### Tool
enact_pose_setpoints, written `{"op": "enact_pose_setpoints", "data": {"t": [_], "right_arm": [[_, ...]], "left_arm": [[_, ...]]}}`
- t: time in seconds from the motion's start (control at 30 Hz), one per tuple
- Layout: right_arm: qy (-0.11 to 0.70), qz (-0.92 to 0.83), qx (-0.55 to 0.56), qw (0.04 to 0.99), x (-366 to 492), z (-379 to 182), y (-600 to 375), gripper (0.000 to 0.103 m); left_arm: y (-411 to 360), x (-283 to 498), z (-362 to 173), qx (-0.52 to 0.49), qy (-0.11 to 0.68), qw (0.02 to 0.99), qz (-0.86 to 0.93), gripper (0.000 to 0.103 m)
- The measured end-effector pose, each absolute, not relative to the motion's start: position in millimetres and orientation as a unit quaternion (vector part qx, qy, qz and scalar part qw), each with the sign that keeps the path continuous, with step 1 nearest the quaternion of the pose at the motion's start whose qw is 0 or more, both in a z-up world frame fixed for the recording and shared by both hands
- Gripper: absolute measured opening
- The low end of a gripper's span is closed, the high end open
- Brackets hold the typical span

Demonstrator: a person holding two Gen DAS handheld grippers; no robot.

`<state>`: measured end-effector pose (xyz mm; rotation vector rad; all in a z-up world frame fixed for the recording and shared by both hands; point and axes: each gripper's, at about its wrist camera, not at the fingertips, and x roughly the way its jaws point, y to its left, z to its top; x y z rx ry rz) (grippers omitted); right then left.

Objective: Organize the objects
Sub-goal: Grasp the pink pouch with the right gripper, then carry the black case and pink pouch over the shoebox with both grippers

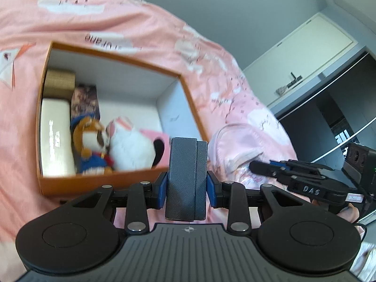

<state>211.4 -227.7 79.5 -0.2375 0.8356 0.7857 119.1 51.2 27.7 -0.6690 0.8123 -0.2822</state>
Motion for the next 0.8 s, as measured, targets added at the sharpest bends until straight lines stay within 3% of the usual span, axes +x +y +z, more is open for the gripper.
{"op": "enact_pose_setpoints", "data": {"t": [0.23,0.47,0.8], "right_arm": [[0.336,0.368,-0.095,0.862,234.9,103.1,-200.8,0.022],[0.322,0.342,-0.14,0.872,265.8,77.3,-156.7,0.022],[0.384,0.321,-0.201,0.842,292.4,12.8,-122.0,0.022]], "left_arm": [[60.5,136.0,34.9,-0.327,0.356,0.868,-0.111,0.038],[75.8,156.8,28.7,-0.341,0.343,0.871,-0.087,0.038],[93.0,180.4,15.1,-0.356,0.334,0.87,-0.066,0.038]]}}
